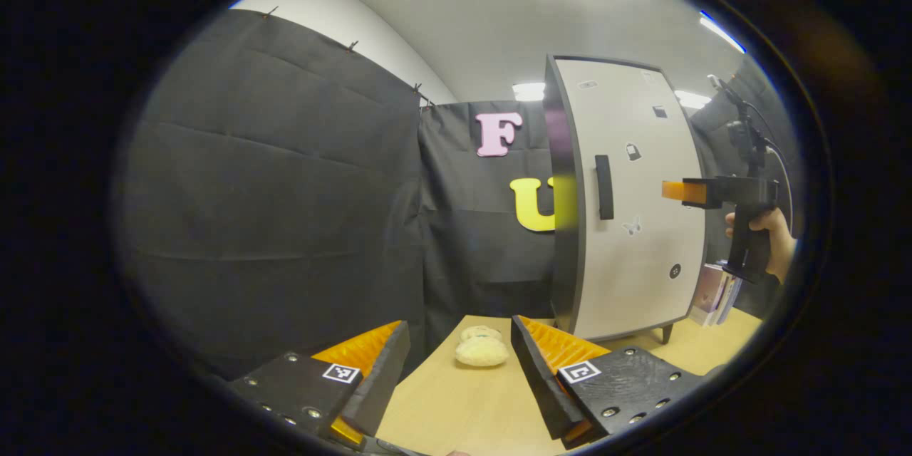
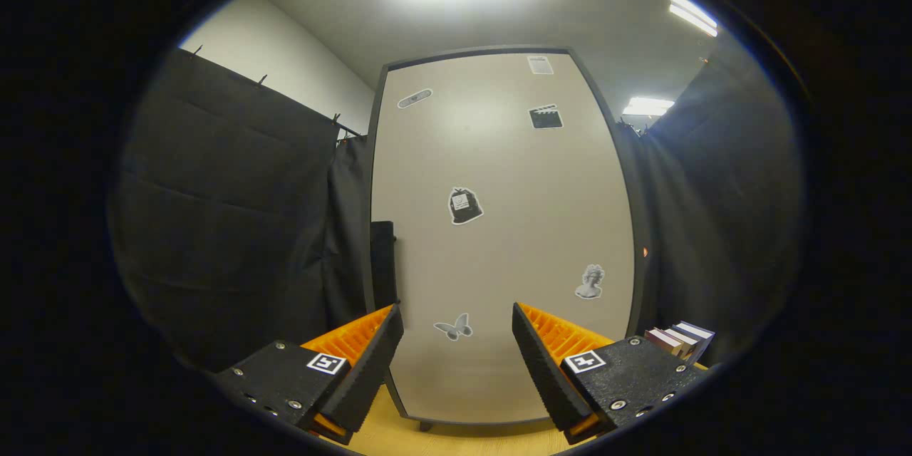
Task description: Open the cabinet door with the right hand, grasp the bottle in the cabinet with the left hand and place it on the coaster, then close the cabinet door with the right hand.
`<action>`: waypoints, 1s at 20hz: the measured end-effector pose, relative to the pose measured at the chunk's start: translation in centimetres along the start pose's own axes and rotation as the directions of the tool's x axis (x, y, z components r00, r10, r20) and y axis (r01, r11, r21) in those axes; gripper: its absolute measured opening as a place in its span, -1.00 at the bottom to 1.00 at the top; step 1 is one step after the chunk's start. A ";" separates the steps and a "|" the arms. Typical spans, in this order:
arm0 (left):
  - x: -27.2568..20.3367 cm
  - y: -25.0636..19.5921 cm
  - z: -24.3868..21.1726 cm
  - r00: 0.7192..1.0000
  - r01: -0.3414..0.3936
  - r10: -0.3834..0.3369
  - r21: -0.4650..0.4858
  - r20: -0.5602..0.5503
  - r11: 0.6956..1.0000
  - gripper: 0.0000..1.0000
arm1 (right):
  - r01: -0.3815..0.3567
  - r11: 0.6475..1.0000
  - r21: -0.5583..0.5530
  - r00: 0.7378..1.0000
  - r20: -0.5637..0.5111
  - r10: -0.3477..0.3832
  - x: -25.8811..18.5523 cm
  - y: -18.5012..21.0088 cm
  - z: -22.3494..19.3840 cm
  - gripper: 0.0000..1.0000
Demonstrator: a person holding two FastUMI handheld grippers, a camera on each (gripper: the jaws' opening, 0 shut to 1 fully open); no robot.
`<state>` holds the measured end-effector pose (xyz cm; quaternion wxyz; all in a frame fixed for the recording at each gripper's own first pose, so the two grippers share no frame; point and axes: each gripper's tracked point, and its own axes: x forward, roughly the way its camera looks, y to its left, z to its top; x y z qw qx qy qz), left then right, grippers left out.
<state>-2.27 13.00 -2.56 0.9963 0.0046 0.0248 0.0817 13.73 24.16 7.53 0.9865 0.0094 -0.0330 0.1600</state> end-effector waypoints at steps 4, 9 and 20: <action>0.3 1.8 -0.7 1.000 -0.017 0.017 -0.011 -0.010 1.000 0.77 | -0.024 1.000 -0.006 1.000 -0.007 0.024 3.2 2.9 0.3 0.88; 0.9 3.8 -1.5 0.999 -0.037 0.036 -0.018 -0.024 0.999 0.77 | -0.031 1.000 -0.007 0.999 -0.028 0.030 7.0 5.5 0.2 0.87; 1.3 6.6 -2.6 0.997 -0.063 0.062 -0.039 -0.034 0.997 0.71 | -0.003 0.999 -0.035 0.996 -0.093 -0.001 12.4 7.8 -1.3 0.22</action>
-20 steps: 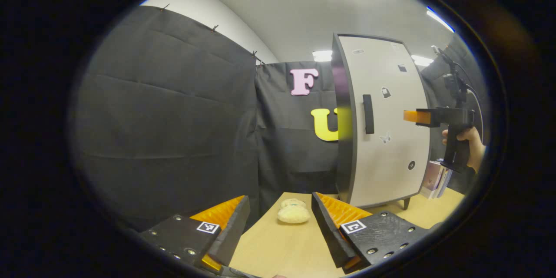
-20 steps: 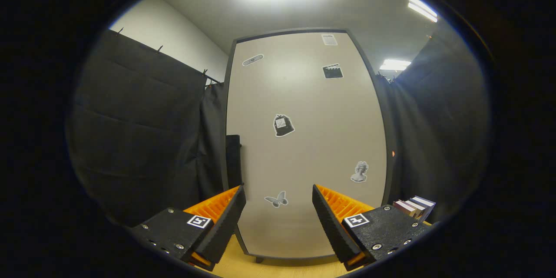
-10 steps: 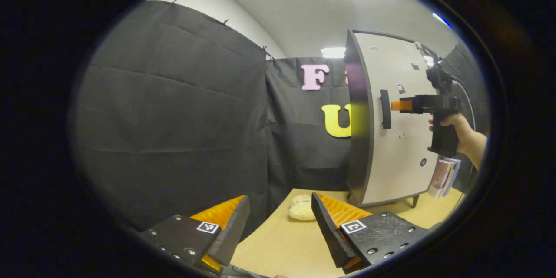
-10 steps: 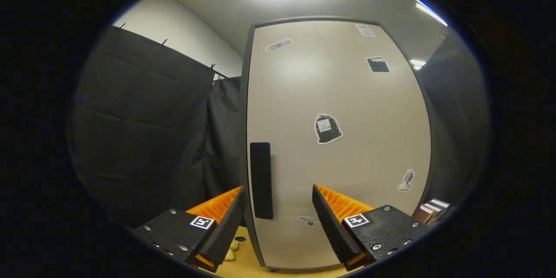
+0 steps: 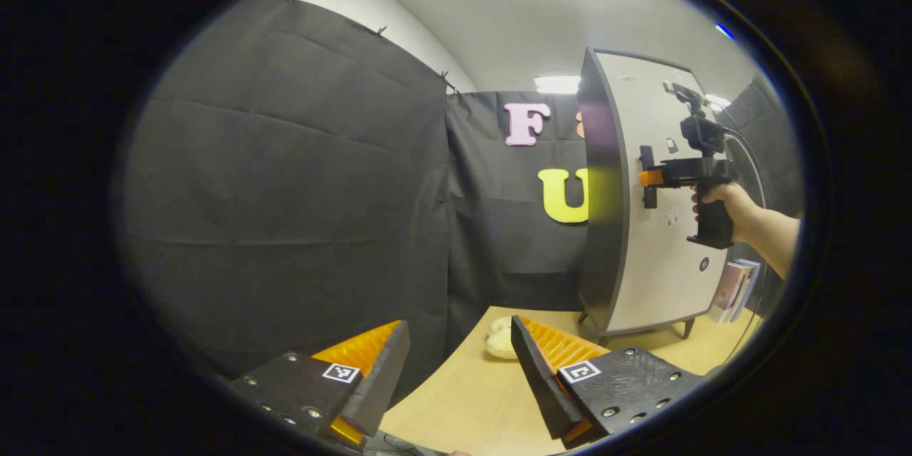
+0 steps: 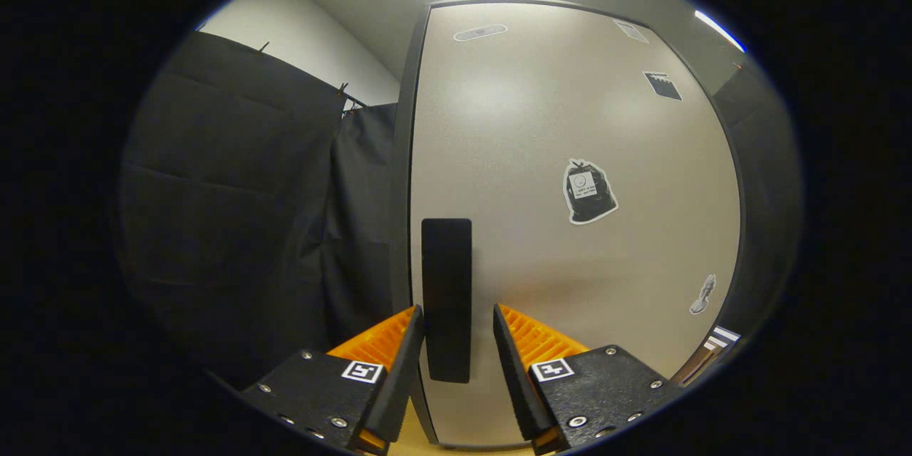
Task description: Open the cabinet door with the right hand, grasp the bottle in the cabinet with the left hand and place it on the coaster, then close the cabinet door with the right hand.
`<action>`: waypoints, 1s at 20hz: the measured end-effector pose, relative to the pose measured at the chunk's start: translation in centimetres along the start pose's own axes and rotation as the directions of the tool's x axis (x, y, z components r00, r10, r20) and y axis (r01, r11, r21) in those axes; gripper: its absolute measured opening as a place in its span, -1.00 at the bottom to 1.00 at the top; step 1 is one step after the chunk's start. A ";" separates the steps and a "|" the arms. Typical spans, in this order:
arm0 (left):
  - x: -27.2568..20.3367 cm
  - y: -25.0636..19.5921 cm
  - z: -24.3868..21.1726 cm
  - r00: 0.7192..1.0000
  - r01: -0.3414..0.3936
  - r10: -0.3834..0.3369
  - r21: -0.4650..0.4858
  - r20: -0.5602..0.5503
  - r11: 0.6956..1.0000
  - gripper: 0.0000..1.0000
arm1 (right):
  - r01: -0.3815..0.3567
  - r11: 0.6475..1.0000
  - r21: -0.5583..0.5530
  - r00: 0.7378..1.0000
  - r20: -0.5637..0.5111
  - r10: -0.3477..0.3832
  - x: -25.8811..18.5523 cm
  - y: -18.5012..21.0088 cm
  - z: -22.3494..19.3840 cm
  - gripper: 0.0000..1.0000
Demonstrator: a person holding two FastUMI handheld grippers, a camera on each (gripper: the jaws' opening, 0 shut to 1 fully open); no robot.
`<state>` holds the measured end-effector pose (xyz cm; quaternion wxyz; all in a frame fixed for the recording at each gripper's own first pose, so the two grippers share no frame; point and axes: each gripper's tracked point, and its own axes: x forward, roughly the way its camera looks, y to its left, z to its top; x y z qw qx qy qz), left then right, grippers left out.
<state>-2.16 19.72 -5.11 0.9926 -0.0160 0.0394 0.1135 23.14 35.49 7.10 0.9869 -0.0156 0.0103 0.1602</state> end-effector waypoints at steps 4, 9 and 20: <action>0.0 -0.2 0.2 1.000 0.009 -0.009 0.010 0.012 1.000 0.71 | -0.002 1.000 0.027 0.999 -0.033 0.003 0.3 0.4 -0.3 -0.29; 0.0 -0.7 0.9 0.998 0.052 -0.052 0.006 0.028 0.999 0.71 | -0.013 1.000 0.019 0.997 -0.074 0.014 -0.4 0.3 -0.3 -0.60; 0.5 -7.1 2.0 0.985 0.163 -0.164 0.016 0.057 0.986 0.79 | -0.138 0.989 0.057 0.984 -0.107 0.143 -6.3 0.2 0.0 -0.60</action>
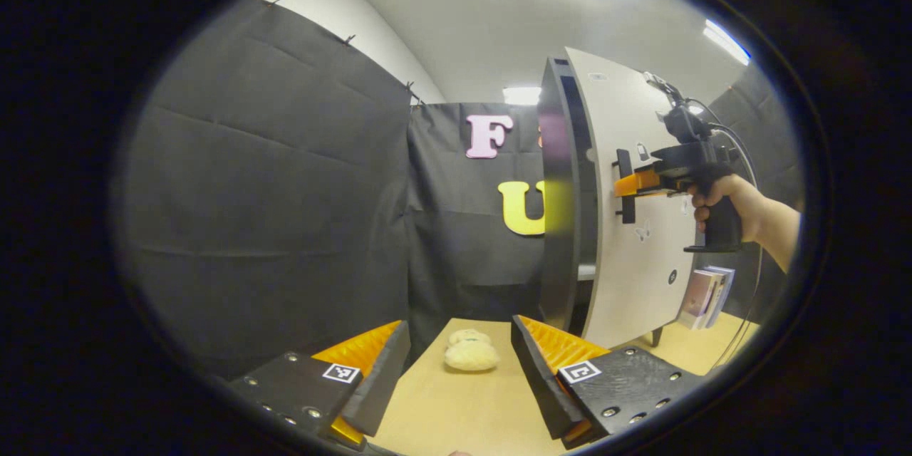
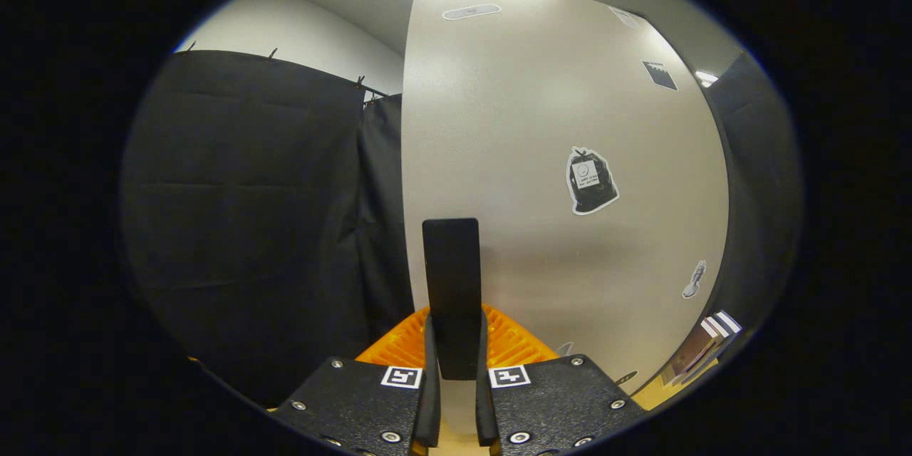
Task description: Open the cabinet door with the right hand, grasp the bottle in the cabinet with the left hand and place it on the coaster, then close the cabinet door with the right hand.
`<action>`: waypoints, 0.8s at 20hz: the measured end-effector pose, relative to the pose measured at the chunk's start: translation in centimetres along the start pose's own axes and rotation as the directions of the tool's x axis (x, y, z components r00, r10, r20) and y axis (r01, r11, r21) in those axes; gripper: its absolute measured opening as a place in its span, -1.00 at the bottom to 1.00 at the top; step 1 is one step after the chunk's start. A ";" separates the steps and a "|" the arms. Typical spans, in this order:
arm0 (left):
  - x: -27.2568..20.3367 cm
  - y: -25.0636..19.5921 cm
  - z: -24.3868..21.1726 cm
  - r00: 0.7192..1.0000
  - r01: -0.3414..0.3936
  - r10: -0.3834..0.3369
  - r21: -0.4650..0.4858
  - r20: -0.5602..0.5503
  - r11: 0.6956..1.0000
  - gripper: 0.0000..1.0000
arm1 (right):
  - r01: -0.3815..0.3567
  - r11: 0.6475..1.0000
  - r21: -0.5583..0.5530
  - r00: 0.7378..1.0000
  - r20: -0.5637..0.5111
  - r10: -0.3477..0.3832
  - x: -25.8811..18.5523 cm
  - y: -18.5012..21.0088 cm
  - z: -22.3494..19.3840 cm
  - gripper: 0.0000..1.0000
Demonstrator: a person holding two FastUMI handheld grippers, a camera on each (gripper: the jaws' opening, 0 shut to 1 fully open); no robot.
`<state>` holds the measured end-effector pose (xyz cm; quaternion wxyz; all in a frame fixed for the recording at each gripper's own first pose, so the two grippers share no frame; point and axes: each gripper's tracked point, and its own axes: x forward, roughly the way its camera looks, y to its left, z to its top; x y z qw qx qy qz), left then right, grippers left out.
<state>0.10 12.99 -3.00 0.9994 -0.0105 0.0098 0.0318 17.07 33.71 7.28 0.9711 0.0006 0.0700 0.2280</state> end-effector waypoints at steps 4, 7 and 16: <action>-0.2 -2.3 0.1 1.000 0.029 -0.029 0.021 0.011 0.999 0.77 | -0.044 0.999 0.012 0.999 0.003 0.044 -2.4 -0.1 -0.2 -0.60; -0.1 -3.5 0.0 0.999 0.040 -0.040 0.027 0.002 0.999 0.79 | -0.062 0.998 0.003 0.998 0.002 0.062 -3.9 -0.3 -0.2 -0.60; 0.8 -8.1 0.7 0.996 0.091 -0.091 0.034 0.006 0.995 0.77 | -0.132 0.991 0.007 0.991 -0.002 0.132 -9.2 -2.1 -0.2 -0.60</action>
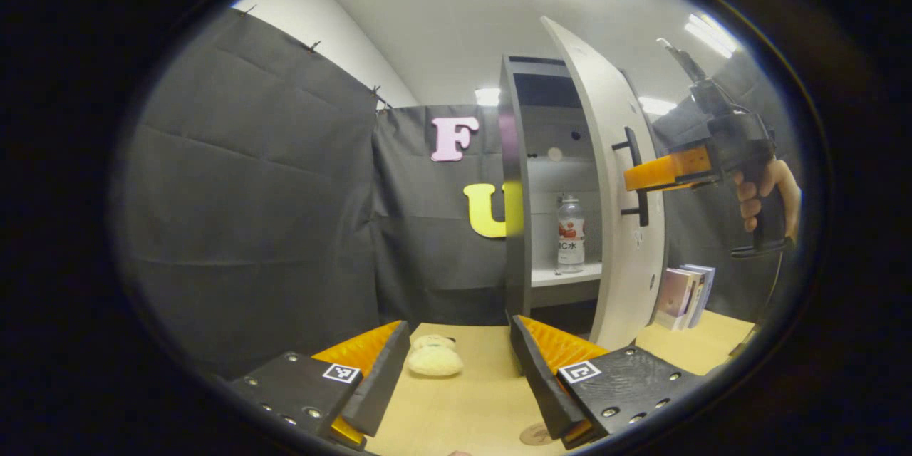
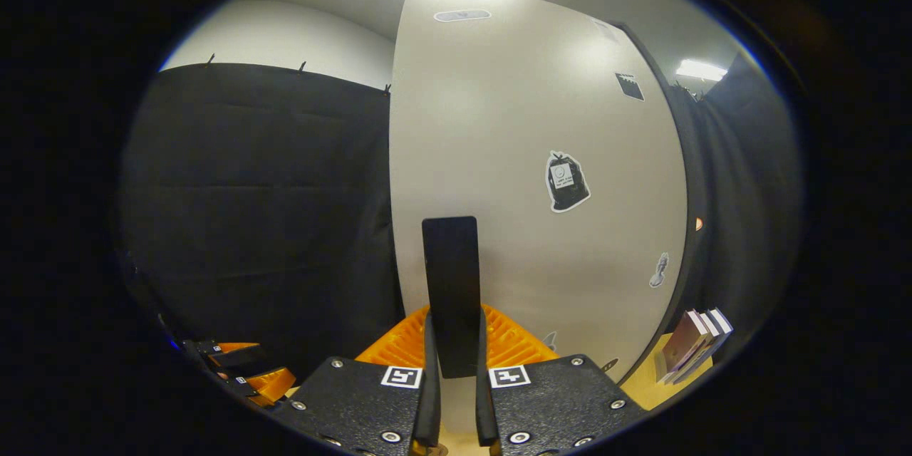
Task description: Open the cabinet door with the right hand, grasp the bottle in the cabinet with the left hand and place it on the coaster, then close the cabinet door with the right hand.
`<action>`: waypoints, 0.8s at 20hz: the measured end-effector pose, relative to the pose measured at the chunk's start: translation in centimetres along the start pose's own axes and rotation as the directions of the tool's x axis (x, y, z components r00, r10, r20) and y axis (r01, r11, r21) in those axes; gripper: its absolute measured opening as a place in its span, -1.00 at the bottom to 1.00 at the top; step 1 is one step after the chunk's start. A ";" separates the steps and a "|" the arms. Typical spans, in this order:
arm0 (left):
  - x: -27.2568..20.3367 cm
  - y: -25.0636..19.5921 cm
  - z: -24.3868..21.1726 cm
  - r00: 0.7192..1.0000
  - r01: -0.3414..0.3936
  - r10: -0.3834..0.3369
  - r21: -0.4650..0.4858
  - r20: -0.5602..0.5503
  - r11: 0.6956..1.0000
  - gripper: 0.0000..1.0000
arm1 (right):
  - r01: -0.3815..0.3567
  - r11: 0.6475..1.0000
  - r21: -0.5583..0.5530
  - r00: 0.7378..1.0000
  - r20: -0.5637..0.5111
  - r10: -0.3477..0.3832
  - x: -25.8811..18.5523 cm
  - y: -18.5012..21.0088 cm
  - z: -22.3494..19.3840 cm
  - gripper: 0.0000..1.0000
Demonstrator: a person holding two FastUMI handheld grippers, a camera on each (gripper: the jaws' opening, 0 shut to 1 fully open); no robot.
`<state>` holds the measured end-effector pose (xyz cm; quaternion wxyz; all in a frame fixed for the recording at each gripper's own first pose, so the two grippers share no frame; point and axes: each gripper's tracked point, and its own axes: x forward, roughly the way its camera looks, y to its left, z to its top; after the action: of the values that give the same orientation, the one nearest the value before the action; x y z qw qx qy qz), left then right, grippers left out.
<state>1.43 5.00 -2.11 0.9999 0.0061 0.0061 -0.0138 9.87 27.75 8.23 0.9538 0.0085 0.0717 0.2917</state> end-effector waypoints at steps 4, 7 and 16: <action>0.9 -2.4 -0.2 0.999 0.037 -0.037 -0.006 -0.003 0.999 0.70 | -0.013 1.000 -0.010 1.000 0.004 0.013 -2.4 -1.0 0.0 -0.60; 1.3 -4.1 -0.1 0.998 0.061 -0.061 -0.011 -0.006 0.998 0.77 | -0.015 1.000 -0.017 1.000 0.001 0.015 -4.4 -1.8 -0.1 -0.60; 2.5 -8.5 0.2 0.993 0.114 -0.114 -0.046 0.000 0.992 0.71 | 0.057 0.998 -0.029 0.998 -0.007 -0.057 -10.7 -6.1 0.0 -0.61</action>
<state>3.73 -3.52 -2.04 0.9973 -0.0171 0.0081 -0.0709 4.52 16.76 9.26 0.9614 -0.0083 0.0715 0.2655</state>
